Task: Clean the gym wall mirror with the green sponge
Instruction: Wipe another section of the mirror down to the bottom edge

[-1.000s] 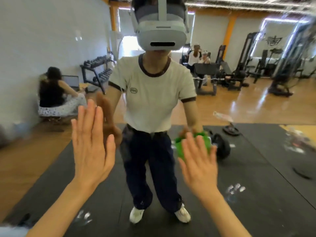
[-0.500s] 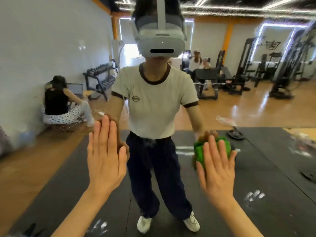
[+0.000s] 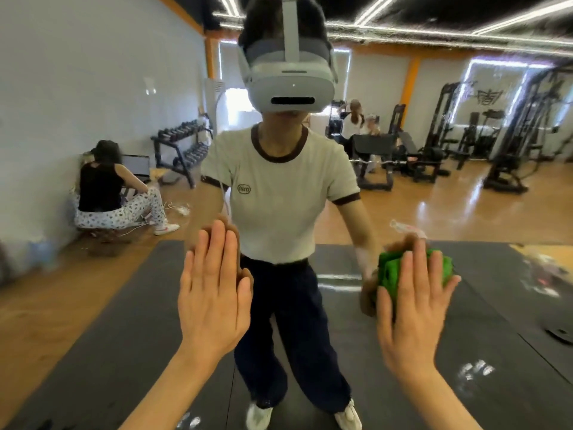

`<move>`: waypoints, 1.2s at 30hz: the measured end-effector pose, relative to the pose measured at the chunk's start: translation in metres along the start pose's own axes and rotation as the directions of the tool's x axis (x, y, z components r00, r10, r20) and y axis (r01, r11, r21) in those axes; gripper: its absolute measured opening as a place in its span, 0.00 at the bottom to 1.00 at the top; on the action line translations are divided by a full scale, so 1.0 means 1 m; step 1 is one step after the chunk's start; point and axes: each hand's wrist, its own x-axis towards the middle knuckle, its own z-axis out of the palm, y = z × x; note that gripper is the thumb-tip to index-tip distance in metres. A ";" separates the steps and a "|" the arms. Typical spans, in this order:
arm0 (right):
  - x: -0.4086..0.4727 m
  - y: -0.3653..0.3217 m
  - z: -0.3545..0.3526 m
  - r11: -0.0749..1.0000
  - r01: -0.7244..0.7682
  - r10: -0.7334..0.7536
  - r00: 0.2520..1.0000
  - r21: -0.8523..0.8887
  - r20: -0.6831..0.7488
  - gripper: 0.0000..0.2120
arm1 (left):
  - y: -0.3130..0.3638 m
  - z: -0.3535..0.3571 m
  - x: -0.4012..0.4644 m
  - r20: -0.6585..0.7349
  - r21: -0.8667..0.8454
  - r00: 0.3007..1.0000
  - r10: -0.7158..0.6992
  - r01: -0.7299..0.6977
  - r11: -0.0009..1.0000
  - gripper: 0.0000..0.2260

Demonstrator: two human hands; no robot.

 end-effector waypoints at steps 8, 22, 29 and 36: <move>0.059 -0.091 0.028 0.905 0.424 -0.423 0.906 -0.044 0.027 0.26 | -0.002 -0.003 0.001 0.019 -0.010 1.000 0.002 -0.001 1.000 0.26; 0.095 -0.131 0.030 0.904 0.427 -0.426 0.900 -0.009 -0.097 0.29 | -0.011 -0.024 -0.002 0.077 -0.264 0.997 -0.023 0.043 0.963 0.32; 0.084 -0.083 0.014 0.991 0.010 0.016 0.980 0.133 -0.198 0.24 | -0.060 -0.040 -0.021 0.067 -0.107 0.988 -0.138 0.145 0.984 0.32; 0.013 -0.093 0.045 0.815 0.576 -0.575 0.818 -0.066 0.033 0.32 | -0.065 -0.033 -0.024 0.057 -0.062 0.993 -0.102 0.105 0.993 0.26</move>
